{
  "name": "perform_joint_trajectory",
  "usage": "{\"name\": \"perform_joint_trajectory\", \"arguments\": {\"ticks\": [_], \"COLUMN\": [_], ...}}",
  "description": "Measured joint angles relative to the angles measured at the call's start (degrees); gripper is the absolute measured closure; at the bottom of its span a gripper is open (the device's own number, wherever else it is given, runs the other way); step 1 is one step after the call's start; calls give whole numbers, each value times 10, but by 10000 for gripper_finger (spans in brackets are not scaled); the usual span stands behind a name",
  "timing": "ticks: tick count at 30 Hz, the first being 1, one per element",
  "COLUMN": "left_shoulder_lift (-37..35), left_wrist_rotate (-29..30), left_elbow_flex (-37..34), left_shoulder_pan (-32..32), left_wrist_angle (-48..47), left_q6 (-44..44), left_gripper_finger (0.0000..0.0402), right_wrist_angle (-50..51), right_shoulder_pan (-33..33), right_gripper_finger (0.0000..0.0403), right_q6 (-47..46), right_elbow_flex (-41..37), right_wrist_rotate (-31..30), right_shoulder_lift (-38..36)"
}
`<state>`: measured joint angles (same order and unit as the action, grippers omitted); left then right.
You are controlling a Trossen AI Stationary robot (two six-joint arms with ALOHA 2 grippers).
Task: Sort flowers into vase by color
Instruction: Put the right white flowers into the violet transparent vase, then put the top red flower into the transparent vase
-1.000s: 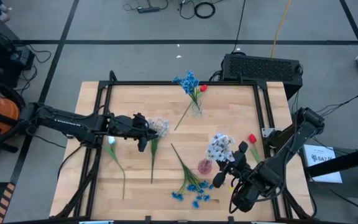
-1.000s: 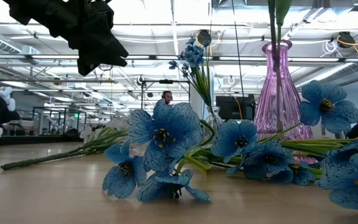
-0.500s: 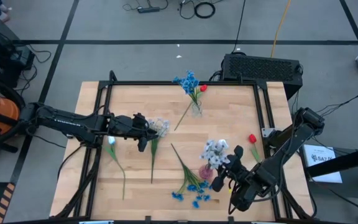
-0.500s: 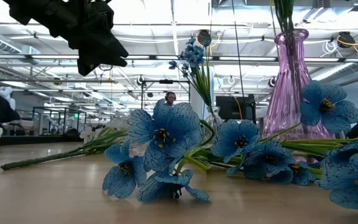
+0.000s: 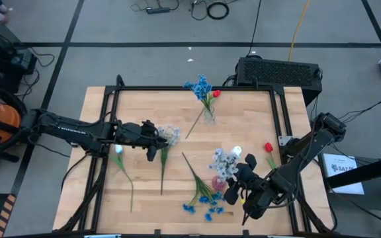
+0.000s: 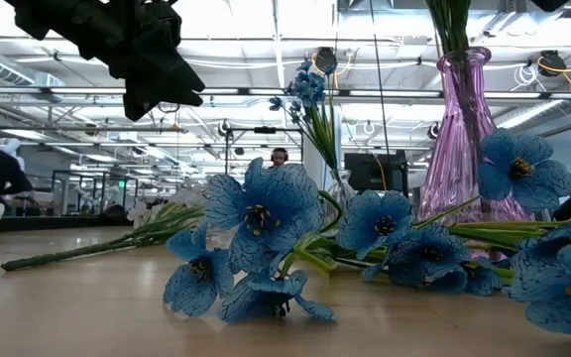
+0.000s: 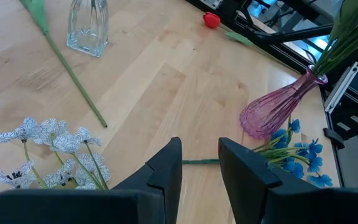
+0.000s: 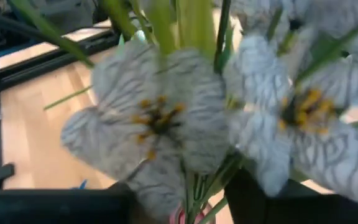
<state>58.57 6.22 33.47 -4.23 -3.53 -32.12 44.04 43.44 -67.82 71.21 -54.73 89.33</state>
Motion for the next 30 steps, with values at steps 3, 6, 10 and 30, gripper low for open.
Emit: {"name": "perform_joint_trajectory", "arguments": {"ticks": [3,6,10,30], "left_shoulder_lift": [0,0,0,0], "left_wrist_rotate": [0,0,0,1], "left_elbow_flex": [0,0,0,0], "left_shoulder_pan": [0,0,0,-8], "left_wrist_angle": [0,0,0,-1], "left_q6": [0,0,0,-96], "left_gripper_finger": [291,291,291,291], "right_wrist_angle": [6,9,14,378], "right_shoulder_pan": [0,0,0,-8], "right_gripper_finger": [255,232,213,341], "right_q6": [16,28,43,-50], "right_elbow_flex": [5,5,5,-2], "right_wrist_rotate": [53,113,188,432], "right_shoulder_lift": [-16,-34,-64,-183]}}
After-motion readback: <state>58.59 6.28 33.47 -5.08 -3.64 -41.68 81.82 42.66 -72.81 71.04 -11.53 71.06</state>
